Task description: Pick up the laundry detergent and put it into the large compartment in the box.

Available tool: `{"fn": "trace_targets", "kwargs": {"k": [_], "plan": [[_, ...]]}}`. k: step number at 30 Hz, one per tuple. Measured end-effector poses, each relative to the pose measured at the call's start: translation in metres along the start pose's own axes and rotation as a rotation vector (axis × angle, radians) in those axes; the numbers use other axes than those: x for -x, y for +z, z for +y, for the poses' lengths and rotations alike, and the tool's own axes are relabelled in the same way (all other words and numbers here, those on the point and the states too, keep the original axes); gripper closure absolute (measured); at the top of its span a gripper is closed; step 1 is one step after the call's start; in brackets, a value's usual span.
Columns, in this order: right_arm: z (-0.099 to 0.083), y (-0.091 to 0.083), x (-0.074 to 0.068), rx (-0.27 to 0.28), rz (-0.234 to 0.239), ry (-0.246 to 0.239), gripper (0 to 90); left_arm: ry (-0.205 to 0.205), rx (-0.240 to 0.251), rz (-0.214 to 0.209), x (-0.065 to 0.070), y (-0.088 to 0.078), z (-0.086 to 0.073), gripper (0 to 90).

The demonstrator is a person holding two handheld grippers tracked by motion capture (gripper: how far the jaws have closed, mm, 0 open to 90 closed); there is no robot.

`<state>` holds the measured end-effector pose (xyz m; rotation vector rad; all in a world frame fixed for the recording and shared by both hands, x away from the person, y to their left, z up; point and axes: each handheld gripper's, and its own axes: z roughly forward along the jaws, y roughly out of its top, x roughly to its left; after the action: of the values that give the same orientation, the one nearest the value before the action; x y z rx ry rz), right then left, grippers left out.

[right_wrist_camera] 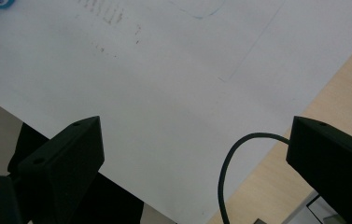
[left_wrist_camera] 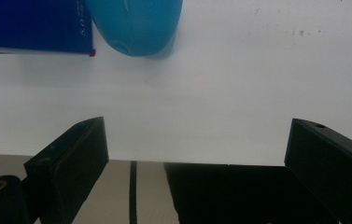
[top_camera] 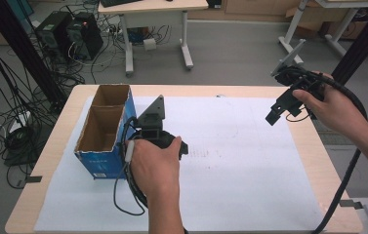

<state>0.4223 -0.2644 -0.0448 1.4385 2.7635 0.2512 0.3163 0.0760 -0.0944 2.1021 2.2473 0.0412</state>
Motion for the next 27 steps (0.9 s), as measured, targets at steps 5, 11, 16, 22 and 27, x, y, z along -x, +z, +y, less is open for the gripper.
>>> {"fn": "trace_targets", "kwargs": {"k": [5, 11, 16, 22, 27], "plan": [[0.001, 0.001, 0.0, -0.006, 0.001, 0.002, 4.0, 0.006, 0.006, 0.003, 0.001, -0.004, 0.0, 6.4], [0.001, 0.001, 0.001, -0.009, 0.001, 0.002, 4.0, 0.009, 0.017, 0.01, 0.001, -0.011, 0.0, 6.4], [0.002, 0.003, 0.0, -0.017, -0.013, 0.002, 4.0, 0.021, 0.033, 0.02, 0.003, -0.017, 0.001, 6.3], [0.003, 0.004, 0.0, -0.022, -0.011, -0.008, 4.0, 0.025, 0.054, 0.035, 0.004, -0.027, 0.007, 6.2], [0.006, 0.005, -0.003, -0.029, -0.018, -0.014, 4.0, 0.029, 0.065, 0.039, 0.002, -0.034, 0.012, 6.1]]}}
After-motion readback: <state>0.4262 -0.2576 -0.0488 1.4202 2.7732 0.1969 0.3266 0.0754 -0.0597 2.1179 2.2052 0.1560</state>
